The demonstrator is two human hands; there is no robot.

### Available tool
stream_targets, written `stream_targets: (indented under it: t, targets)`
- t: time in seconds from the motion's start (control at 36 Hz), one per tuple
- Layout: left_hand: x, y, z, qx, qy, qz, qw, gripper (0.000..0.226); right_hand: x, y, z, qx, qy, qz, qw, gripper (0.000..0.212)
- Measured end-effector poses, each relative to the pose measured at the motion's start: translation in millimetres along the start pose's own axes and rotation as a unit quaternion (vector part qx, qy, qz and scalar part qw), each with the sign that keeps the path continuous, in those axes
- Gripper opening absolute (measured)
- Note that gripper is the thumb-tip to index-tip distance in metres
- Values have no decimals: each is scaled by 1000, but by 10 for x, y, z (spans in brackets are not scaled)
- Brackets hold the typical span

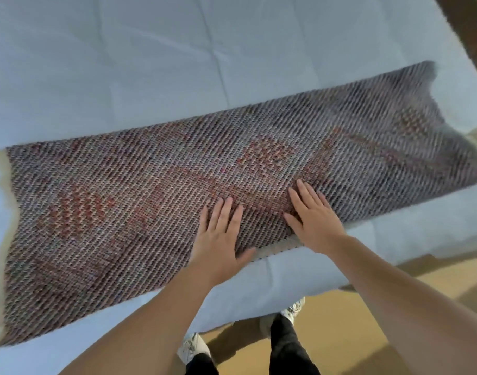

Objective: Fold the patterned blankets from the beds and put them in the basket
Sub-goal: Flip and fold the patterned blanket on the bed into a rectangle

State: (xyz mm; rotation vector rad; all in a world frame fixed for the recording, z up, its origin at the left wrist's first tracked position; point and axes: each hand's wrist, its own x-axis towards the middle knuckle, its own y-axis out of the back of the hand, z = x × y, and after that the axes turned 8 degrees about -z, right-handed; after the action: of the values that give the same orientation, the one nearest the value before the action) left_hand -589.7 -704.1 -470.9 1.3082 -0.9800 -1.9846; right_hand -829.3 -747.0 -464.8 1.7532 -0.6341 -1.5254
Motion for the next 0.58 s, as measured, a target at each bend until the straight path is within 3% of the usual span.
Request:
stream_targets:
  t: [0.08, 0.22, 0.36, 0.44, 0.58]
  targets:
    - [179, 22, 373, 50, -64, -10, 997, 81, -168, -46, 479, -51, 61, -7, 997, 79]
    - [427, 43, 817, 69, -29, -37, 996, 74, -226, -143, 1068, -96, 87, 21, 991, 63]
    - [423, 119, 981, 68, -25, -83, 994, 61, -214, -104, 1269, -91, 126, 19, 988, 62]
    - [269, -19, 1000, 79, -40, -70, 994, 57, -293, -144, 1314, -139, 176, 17, 974, 49]
    - [230, -69, 1011, 46, -66, -117, 990, 61, -303, -127, 1364, -157, 213, -34, 964, 60]
